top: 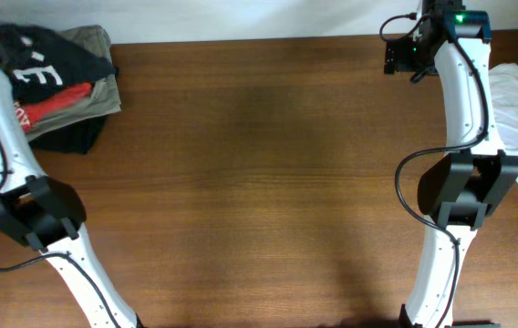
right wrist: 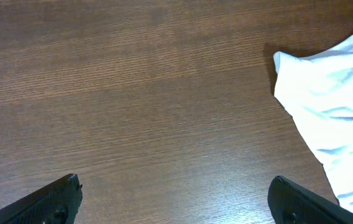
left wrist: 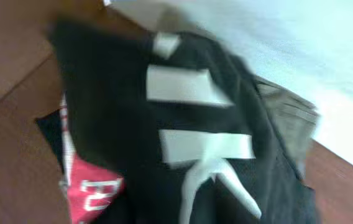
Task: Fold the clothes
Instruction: 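Carry the bundle left and place it on the clothes stack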
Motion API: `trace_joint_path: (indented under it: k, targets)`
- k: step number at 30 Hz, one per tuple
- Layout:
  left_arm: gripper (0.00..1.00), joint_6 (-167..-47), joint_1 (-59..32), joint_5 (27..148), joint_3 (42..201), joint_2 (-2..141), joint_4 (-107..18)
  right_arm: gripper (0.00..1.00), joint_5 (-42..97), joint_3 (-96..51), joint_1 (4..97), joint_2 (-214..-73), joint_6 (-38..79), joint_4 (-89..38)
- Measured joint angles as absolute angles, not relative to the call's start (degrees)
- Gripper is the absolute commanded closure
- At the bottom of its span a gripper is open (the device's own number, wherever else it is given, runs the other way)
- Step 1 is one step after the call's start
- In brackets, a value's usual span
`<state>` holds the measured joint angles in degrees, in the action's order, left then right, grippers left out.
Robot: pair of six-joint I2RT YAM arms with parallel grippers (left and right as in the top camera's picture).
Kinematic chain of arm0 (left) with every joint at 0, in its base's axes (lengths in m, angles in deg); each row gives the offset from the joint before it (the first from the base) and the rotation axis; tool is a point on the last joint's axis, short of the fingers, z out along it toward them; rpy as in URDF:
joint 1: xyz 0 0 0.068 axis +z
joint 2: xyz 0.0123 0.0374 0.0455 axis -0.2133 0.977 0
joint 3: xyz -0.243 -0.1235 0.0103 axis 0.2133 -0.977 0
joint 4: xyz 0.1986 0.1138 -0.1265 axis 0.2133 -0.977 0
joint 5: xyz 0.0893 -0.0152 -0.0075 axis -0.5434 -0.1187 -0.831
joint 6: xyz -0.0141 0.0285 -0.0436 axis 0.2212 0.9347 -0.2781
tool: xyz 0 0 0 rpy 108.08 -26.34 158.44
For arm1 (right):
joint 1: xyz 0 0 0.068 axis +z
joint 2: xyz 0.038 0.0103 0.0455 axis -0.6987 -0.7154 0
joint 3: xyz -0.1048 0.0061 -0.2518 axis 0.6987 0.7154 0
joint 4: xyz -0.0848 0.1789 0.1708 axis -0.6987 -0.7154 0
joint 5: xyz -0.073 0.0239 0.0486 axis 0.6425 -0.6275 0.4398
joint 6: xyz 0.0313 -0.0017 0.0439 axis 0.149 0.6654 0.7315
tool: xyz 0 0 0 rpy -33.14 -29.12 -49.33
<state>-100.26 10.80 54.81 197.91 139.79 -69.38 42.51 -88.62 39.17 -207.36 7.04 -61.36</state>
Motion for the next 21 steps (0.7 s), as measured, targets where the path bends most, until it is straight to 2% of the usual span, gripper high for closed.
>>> trace_joint_path:
  k: [2,3,7,8,9,10,11,17,21]
  targets:
    - [0.16,-99.91,12.74,54.37,197.91,141.85,-69.16,0.01,42.53,-88.62,39.17,-207.36,7.06,-61.34]
    - [0.13,-99.95,13.88,54.15,197.91,143.33,-69.29,0.01,42.51,-88.62,39.17,-207.38,7.06,-61.36]
    - [0.13,-99.88,16.61,55.14,197.45,145.76,-72.6,0.01,42.53,-88.62,39.17,-207.36,7.09,-61.36]
    - [0.2,-99.86,17.2,56.47,197.5,145.76,-73.03,0.01,42.51,-88.62,39.17,-207.38,7.06,-61.36]
    - [0.38,-99.88,17.42,57.87,197.5,145.76,-73.21,0.01,42.51,-88.62,39.17,-207.36,7.04,-61.38]
    - [0.46,-99.77,17.44,59.92,197.5,145.76,-73.45,0.01,42.53,-88.62,39.17,-207.36,7.06,-61.36]
    - [0.5,-99.97,17.33,61.06,197.54,145.74,-73.47,0.01,42.51,-88.62,39.17,-207.36,7.04,-61.36]
    - [0.51,-99.88,15.32,65.72,198.0,144.99,-75.55,0.01,42.53,-88.62,39.17,-207.36,7.06,-61.34]
    - [0.5,-99.88,14.75,68.89,198.22,137.04,-83.81,0.01,42.51,-88.62,39.17,-207.38,7.06,-61.36]
